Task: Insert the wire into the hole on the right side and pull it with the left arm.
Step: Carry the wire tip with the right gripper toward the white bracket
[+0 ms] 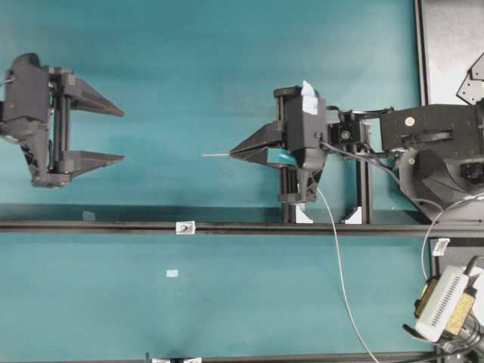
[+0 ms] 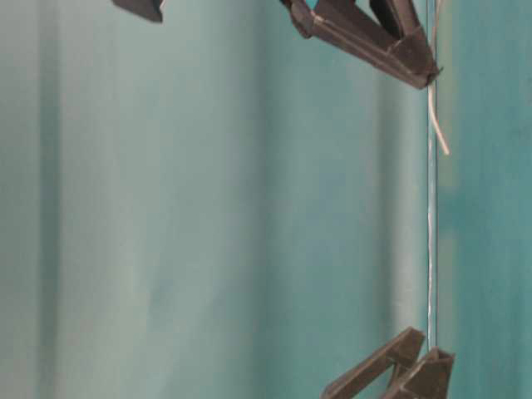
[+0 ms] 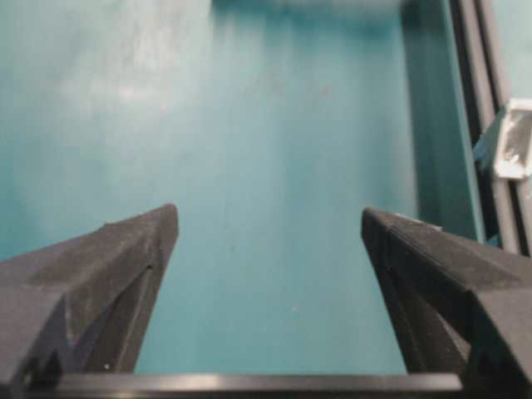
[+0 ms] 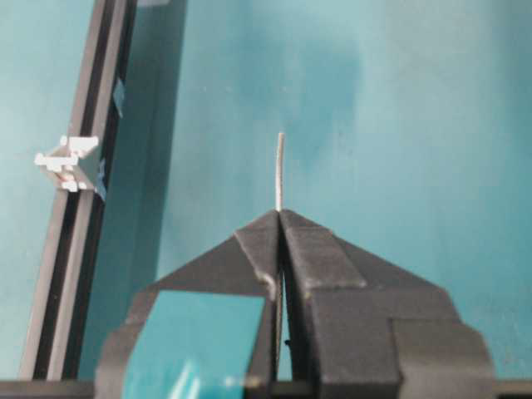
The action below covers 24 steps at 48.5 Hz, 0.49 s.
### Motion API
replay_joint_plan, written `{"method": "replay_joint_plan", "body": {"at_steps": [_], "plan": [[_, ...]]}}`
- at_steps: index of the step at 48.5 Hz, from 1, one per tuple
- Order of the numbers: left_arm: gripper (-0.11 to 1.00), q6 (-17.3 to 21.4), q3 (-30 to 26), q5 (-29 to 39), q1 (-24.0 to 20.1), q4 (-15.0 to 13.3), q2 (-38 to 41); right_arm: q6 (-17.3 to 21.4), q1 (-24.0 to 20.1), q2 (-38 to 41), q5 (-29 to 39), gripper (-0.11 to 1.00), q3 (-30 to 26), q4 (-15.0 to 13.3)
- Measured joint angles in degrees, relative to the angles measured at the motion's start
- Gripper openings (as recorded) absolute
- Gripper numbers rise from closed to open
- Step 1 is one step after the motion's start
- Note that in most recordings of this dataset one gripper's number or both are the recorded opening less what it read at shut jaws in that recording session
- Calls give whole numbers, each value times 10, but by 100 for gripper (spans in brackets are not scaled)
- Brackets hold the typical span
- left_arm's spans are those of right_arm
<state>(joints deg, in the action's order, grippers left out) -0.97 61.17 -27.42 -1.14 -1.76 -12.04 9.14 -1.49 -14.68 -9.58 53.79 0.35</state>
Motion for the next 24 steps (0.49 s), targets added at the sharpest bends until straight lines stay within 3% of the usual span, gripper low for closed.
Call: {"method": "replay_joint_plan", "body": {"at_steps": [15,24], "plan": [[73,-20,30,-103,42,-4,10,1,-22,-1,-77,4,37,15],[73,-22,26,-159,62,-4,64,0,-45,1,-142,4,69,37]]}}
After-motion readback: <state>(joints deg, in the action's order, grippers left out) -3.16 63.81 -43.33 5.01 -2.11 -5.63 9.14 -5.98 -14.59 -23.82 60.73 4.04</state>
